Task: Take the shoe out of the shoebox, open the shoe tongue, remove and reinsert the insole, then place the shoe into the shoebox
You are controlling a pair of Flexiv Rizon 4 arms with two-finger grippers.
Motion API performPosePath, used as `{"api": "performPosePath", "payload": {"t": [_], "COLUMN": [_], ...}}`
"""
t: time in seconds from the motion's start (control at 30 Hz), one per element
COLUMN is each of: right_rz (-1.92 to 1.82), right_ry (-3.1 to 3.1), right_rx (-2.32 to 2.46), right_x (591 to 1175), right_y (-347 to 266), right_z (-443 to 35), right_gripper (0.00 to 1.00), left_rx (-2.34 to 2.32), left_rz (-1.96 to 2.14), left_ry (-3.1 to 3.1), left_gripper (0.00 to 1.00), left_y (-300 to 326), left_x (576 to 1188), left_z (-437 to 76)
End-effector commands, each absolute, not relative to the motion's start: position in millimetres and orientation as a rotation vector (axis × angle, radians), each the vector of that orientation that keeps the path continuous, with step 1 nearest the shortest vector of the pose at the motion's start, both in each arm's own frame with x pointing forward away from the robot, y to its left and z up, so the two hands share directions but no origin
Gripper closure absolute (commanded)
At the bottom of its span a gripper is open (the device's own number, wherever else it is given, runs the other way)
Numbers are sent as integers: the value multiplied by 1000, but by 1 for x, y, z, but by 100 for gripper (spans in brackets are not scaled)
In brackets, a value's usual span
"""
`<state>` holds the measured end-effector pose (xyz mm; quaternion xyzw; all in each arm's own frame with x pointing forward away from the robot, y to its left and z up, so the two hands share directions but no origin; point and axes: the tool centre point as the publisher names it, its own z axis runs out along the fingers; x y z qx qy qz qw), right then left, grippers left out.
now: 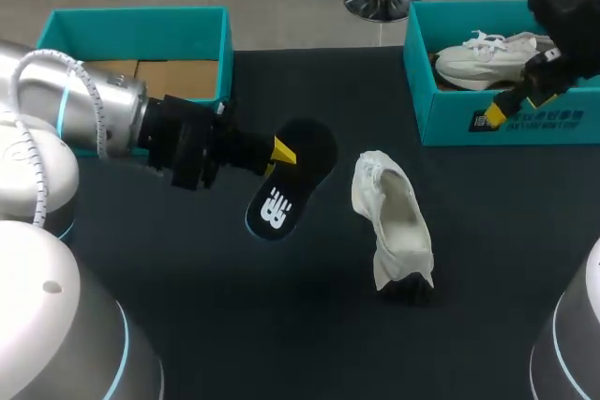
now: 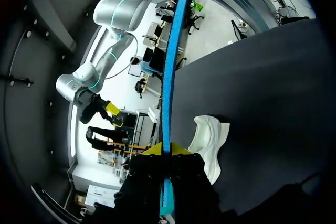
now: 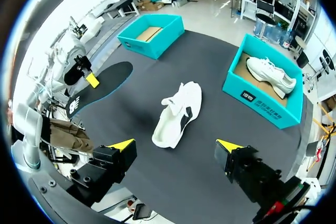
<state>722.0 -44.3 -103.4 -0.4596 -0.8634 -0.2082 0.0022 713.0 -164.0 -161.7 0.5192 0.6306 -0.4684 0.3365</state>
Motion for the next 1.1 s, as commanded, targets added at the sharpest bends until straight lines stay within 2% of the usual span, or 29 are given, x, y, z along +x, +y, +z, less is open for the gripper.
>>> {"api": "performPosePath", "payload": {"t": [0.03, 0.4, 0.83, 1.1], "right_rz": [-661, -661, -661, -661], "right_ry": [-2723, -2723, -2723, -2723], "right_rx": [-1446, -1446, -1446, -1446], "right_x": [715, 715, 715, 715], "right_y": [-43, -43, -43, -43], "right_z": [-99, -99, -99, -99], "right_gripper": [0, 0, 0, 0], "left_rx": [1354, 1289, 1180, 1153], "left_rz": [-1218, -1220, -1330, -1410], "left_ry": [1646, 1705, 1849, 1978], "left_gripper": [100, 100, 100, 100], "left_y": [-164, -166, -205, -217], "left_x": [712, 687, 634, 624], "left_z": [-161, -172, -208, -224]}}
